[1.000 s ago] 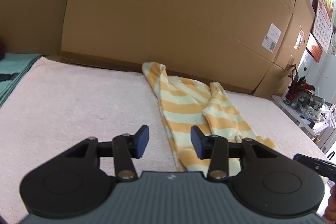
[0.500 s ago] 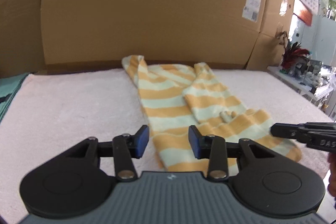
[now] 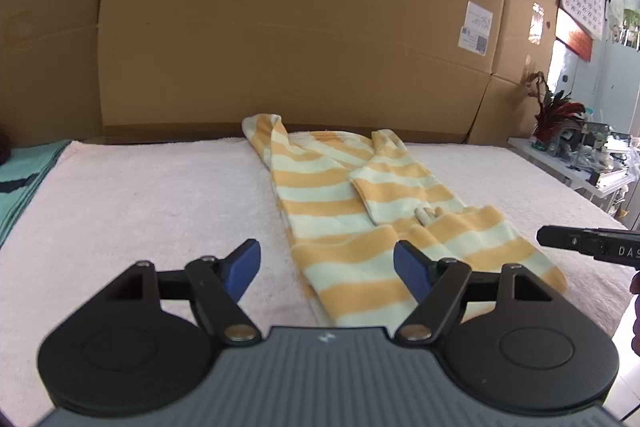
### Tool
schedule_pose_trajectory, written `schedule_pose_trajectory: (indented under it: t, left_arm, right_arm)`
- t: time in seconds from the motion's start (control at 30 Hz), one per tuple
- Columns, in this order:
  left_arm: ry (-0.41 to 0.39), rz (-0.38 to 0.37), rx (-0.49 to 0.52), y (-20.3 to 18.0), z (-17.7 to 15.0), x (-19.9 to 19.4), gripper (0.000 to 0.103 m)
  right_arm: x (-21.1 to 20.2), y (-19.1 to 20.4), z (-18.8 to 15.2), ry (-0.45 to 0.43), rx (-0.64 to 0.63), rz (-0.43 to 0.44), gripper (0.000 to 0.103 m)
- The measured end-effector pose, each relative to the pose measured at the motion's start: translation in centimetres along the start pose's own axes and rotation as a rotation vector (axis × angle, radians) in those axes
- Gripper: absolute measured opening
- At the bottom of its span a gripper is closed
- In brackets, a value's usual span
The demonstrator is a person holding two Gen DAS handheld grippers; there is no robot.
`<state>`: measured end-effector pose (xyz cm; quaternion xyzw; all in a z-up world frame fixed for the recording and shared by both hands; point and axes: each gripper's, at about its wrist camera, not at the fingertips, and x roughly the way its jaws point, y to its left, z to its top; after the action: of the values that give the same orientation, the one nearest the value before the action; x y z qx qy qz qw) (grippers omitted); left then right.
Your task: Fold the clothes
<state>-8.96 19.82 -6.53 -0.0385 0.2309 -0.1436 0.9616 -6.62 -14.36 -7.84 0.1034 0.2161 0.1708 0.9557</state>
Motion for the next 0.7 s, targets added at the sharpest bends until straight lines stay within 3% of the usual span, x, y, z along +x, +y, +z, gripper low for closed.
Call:
schedule_pose_trajectory:
  t: [0.17,0.27,0.37,0.43,0.5,0.53,0.6,0.7]
  left_arm:
    - [0.074,-0.039,0.050,-0.5,-2.9,-2.5,0.072]
    - [0.085,-0.055,0.035,-1.2,-3.0,-2.5,0.072]
    - [-0.028,-0.109,-0.026,-1.6,-1.8,-3.5,0.070]
    - [-0.120,-0.187,-0.072,-1.9,-1.0,-4.1,0.070]
    - [-0.095,-0.257,-0.118,-2.2,-0.8,-3.0,0.069]
    - [-0.066,-0.272,-0.132,-2.3,-1.1,-2.3,0.067]
    - [-0.016,-0.269,-0.153,-2.2,-2.0,-1.0,0.051]
    - [-0.003,-0.242,-0.181,-1.4,-3.7,-0.2,0.042]
  right_arm:
    - [-4.2,-1.1,-2.6,0.050,-0.062,0.000,0.024]
    - [-4.8,-0.7,-2.9,0.057,-0.088,0.015,0.026]
    - [-4.4,0.1,-2.4,0.041,-0.057,0.053,0.026]
    - [-4.2,0.9,-1.8,-0.009,-0.057,0.094,0.026]
    - [-3.5,1.9,-1.3,-0.035,-0.079,0.120,0.026]
    - [-3.0,2.3,-1.2,-0.035,-0.090,0.130,0.026]
    - [-1.8,3.0,-1.1,-0.027,-0.102,0.146,0.024]
    - [-0.4,2.9,-1.5,0.016,-0.076,0.169,0.024]
